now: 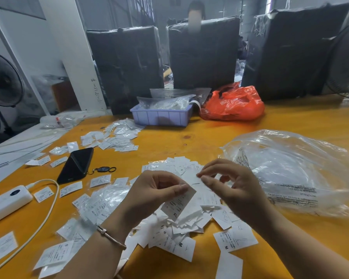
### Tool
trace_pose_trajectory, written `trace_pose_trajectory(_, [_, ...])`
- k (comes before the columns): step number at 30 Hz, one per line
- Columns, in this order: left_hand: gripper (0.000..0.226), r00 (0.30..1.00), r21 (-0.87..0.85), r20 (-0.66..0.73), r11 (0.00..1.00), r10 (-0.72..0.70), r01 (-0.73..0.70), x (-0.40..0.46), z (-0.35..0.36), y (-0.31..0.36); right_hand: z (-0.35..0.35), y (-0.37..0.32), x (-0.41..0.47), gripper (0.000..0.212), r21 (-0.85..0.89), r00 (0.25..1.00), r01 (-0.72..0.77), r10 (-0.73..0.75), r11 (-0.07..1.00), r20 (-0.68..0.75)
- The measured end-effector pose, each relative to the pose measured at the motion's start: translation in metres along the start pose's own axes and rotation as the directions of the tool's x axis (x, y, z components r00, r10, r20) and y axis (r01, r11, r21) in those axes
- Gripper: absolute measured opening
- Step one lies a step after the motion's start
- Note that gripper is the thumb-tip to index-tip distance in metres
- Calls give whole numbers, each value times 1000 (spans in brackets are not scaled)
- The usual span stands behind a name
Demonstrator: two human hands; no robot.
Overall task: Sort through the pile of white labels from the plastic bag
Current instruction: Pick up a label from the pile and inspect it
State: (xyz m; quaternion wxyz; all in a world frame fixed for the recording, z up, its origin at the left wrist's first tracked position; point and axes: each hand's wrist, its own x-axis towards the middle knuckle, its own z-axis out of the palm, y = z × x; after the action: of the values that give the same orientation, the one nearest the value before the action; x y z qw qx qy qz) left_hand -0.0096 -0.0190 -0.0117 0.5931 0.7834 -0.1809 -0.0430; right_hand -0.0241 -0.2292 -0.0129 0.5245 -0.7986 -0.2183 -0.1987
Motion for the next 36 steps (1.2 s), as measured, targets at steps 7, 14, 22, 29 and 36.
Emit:
trace_pose_trajectory(7, [14, 970, 143, -228, 983, -82, 117, 3, -29, 0, -31, 25, 12, 10, -558, 936, -225, 17, 799, -352])
trace_pose_trajectory(14, [20, 873, 333, -418, 851, -253, 406, 6, -58, -11, -56, 41, 15, 32, -746, 880, -470, 309, 471, -360])
trace_pose_trajectory(22, [21, 833, 494, -371, 672, -411, 552, 5, -65, -15, -57, 55, 17, 20, -864, 857, -422, 433, 276, -280])
trace_pose_trajectory(29, [11, 841, 567, -372, 620, -394, 542, 5, -60, -15, -57, 55, 18, 14, -833, 865, -443, 402, 332, -299])
trace_pose_trajectory(36, [5, 861, 521, -477, 731, -178, 440, 6, -55, -15, -58, 52, 17, 18, -759, 911, -411, 194, 505, -364])
